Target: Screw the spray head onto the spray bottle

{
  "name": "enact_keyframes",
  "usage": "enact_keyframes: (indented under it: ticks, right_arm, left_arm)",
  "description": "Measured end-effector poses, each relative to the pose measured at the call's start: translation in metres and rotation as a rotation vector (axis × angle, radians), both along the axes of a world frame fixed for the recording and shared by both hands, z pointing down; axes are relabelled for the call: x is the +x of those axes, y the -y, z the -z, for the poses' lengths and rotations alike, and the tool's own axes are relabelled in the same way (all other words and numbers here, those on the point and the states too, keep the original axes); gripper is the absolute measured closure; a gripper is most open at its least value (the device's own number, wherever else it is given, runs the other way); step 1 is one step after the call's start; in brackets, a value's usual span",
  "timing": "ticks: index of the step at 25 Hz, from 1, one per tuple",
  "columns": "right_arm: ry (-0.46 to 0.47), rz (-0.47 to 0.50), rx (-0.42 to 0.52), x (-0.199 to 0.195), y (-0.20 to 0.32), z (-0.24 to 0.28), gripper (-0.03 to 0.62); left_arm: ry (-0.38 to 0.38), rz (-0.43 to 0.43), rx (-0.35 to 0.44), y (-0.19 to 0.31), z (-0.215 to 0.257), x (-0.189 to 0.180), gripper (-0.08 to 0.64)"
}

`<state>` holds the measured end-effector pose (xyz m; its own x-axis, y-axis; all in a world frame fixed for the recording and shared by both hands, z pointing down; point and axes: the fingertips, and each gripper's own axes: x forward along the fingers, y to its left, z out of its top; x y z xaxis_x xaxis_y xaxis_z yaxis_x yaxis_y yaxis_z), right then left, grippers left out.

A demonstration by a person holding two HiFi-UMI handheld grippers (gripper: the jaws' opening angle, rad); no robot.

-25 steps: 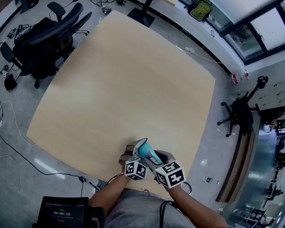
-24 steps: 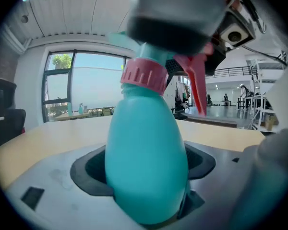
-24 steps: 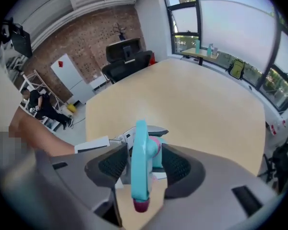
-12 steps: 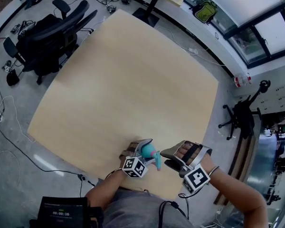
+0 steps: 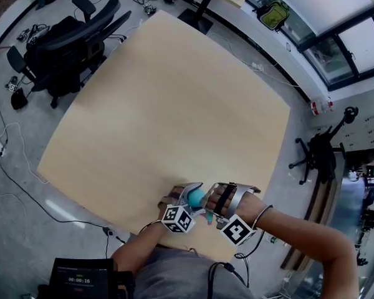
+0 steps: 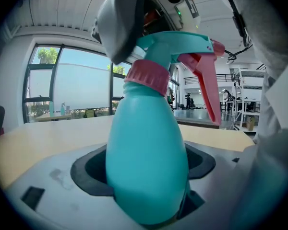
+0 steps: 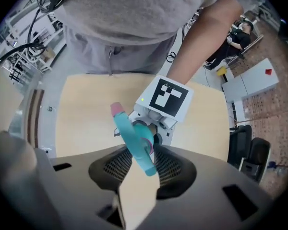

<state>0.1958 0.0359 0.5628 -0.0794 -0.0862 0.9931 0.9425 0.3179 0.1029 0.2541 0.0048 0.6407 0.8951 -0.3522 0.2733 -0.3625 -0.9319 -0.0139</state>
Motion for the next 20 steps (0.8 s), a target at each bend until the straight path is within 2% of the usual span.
enact_keyframes:
  ticks: [1, 6, 10, 12, 15, 20]
  right_arm:
    - [-0.002, -0.006, -0.005, 0.000, 0.000, -0.001, 0.462]
    - [0.020, -0.084, -0.035, -0.005, -0.002, 0.001, 0.463]
    - [0.046, -0.300, -0.181, -0.010, 0.000, 0.004, 0.463]
    - [0.070, -0.376, -0.259, -0.012, 0.001, 0.006, 0.463]
    - [0.100, -0.460, -0.367, -0.012, 0.003, 0.007, 0.463]
    - [0.152, -0.506, -0.405, -0.010, 0.008, 0.007, 0.463]
  left_arm:
    - [-0.001, 0.001, -0.001, 0.000, 0.000, 0.000, 0.167]
    - [0.009, -0.003, -0.001, -0.001, 0.000, 0.000, 0.168]
    - [0.014, -0.011, 0.001, -0.002, 0.001, 0.001, 0.168]
    - [0.012, -0.014, 0.001, -0.002, 0.001, 0.001, 0.168]
    - [0.009, -0.020, -0.001, -0.003, 0.000, 0.002, 0.169]
    - [-0.009, -0.037, -0.009, -0.002, 0.002, 0.002, 0.169]
